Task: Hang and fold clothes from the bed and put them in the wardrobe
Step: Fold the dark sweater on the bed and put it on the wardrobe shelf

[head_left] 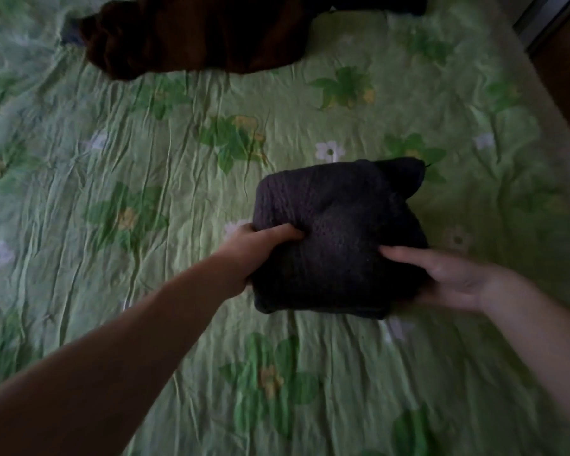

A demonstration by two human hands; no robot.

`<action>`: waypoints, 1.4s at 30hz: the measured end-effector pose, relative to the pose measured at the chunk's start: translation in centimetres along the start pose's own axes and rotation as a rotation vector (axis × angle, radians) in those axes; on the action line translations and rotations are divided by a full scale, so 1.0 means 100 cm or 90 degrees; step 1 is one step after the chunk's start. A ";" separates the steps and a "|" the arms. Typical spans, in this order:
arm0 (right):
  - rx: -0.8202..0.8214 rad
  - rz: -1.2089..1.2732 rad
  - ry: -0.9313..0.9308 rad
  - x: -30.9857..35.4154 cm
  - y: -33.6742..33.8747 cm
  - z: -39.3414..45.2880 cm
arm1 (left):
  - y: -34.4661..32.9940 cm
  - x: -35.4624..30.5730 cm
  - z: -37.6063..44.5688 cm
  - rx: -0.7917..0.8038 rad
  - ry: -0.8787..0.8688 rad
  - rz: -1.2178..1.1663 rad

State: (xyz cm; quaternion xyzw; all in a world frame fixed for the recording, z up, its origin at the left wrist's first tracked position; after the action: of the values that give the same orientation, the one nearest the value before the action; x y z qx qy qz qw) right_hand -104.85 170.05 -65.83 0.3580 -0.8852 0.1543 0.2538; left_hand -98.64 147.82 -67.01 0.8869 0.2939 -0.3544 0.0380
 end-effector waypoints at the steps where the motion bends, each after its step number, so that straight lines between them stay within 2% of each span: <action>1: -0.007 0.008 0.011 0.002 -0.002 0.001 | 0.003 0.000 0.000 -0.004 0.003 0.012; 5: -0.065 0.095 0.035 0.004 -0.015 0.006 | 0.004 0.002 -0.005 -0.011 0.006 -0.005; 11: -0.061 0.144 0.016 -0.010 -0.042 -0.007 | 0.005 0.016 -0.028 0.063 0.074 -0.088; 15: -0.087 0.157 0.053 -0.011 -0.049 -0.035 | 0.008 0.010 -0.057 0.077 0.056 -0.091; 20: -0.106 0.134 0.123 0.022 -0.053 -0.111 | -0.007 -0.027 -0.125 0.110 -0.005 -0.096; 26: -0.109 0.135 0.222 0.066 -0.068 -0.254 | -0.036 -0.093 -0.246 0.163 -0.102 -0.079; 34: -0.229 0.167 0.297 0.066 -0.023 -0.425 | -0.138 -0.141 -0.387 0.199 -0.184 -0.064; 42: -0.325 0.206 0.375 0.006 0.076 -0.585 | -0.300 -0.113 -0.487 0.259 -0.206 -0.067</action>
State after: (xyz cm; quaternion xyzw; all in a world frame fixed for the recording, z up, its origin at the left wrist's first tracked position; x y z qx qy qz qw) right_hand -90.83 201.63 -18.01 0.0804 -0.8295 0.0633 0.5491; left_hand -92.10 180.41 -19.05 0.7916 0.2524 -0.5449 -0.1129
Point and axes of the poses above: each hand's wrist, its own z-axis towards the middle knuckle, its own y-axis out of the back of the hand, x = y × z, the point moved 10 cm from there along z, towards the middle knuckle, and after that the axes turned 12 degrees about -z, right-handed, at the moved point
